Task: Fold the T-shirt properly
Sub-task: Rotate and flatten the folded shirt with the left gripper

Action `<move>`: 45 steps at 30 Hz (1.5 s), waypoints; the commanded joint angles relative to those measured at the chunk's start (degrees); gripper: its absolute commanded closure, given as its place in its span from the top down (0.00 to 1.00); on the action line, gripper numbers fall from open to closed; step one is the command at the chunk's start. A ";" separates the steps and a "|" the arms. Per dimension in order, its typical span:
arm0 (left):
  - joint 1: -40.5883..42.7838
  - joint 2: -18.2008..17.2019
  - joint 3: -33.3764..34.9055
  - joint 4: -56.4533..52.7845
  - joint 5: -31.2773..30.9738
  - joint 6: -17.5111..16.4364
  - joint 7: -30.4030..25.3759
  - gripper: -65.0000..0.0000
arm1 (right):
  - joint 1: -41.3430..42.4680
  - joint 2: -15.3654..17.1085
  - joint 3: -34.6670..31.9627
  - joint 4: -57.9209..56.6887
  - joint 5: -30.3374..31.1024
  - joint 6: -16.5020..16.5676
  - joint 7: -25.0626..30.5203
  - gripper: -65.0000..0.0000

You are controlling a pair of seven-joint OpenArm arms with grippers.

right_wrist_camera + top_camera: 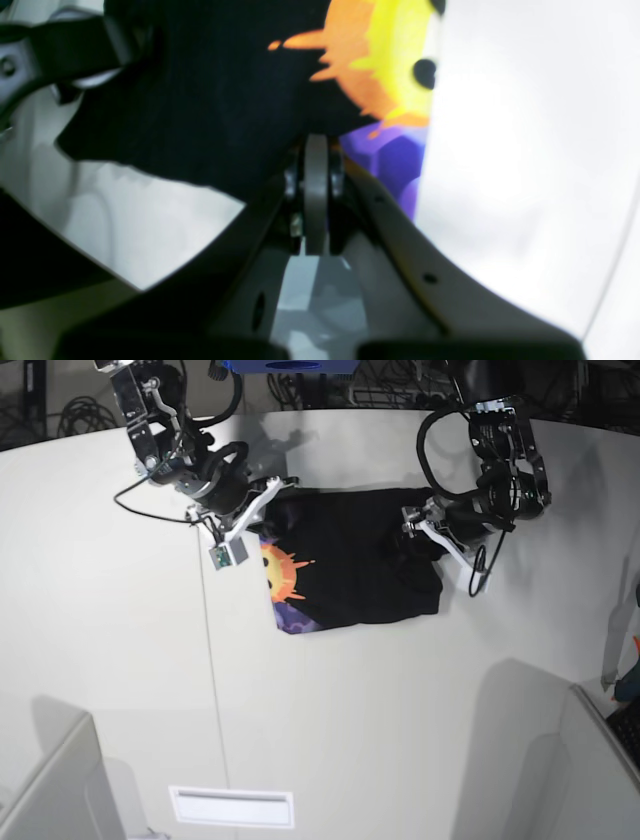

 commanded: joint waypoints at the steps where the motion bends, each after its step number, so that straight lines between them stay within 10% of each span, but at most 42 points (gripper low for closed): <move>1: -0.77 0.18 0.00 0.68 1.69 -0.25 0.28 0.68 | -0.35 0.15 1.64 1.20 0.22 0.45 1.44 0.00; 8: -1.03 -3.16 10.81 0.68 12.68 -0.25 0.01 0.00 | -3.43 -0.12 9.90 1.20 0.30 0.54 1.52 0.00; 14: -5.07 -10.81 24.08 1.12 20.76 -0.60 0.19 0.00 | -6.33 -1.61 18.43 1.20 6.72 0.54 3.37 0.00; 23: -24.24 -29.09 66.81 3.85 28.68 -0.60 -0.78 0.00 | -7.47 -1.61 23.18 1.03 10.68 0.54 3.55 0.00; 45: -35.40 -23.73 85.27 4.81 37.99 -0.69 -6.93 0.00 | -8.26 -4.16 23.26 0.85 10.41 0.18 3.81 0.00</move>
